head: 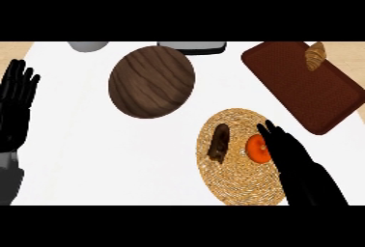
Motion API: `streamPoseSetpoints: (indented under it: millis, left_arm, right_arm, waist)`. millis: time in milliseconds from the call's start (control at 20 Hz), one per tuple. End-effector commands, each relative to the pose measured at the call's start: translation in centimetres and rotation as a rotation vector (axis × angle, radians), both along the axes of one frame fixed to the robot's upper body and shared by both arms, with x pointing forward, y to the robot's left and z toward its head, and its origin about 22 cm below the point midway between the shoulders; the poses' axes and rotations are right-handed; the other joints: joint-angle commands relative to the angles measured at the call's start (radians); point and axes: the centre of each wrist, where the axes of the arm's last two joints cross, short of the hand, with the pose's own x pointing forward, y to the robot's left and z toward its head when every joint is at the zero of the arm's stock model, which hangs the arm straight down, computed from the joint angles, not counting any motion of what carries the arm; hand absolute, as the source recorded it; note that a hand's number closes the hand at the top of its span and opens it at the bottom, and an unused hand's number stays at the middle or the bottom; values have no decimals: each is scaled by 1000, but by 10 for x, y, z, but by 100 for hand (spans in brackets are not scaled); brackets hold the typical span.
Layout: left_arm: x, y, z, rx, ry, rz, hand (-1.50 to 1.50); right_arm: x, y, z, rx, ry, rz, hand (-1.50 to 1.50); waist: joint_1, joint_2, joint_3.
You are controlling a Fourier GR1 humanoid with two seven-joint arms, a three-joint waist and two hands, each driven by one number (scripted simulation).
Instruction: Pick the squash from the placemat and place it in the bowl
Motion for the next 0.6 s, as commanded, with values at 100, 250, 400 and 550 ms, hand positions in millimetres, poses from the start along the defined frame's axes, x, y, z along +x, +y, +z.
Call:
streamPoseSetpoints:
  millis: [100, 250, 400, 550]
  left_arm:
    - [7, -13, 11, -10, -8, -20, 0]
    - [2, 4, -6, -6, 8, -9, 0]
    - [2, -7, 14, -12, -9, -16, 0]
    - [8, -6, 5, -11, 2, -6, 0]
  right_arm:
    - [-9, -11, 27, -105, 180, 14, -150]
    - [-3, -14, 31, -113, 190, -37, -150]
    - [12, -14, 24, -108, 197, -34, -150]
    - [22, -14, 13, -80, 212, -42, -150]
  waist:
    - [9, 6, 3]
    - [11, 6, 3]
    - [17, 5, 4]
    - [13, 6, 4]
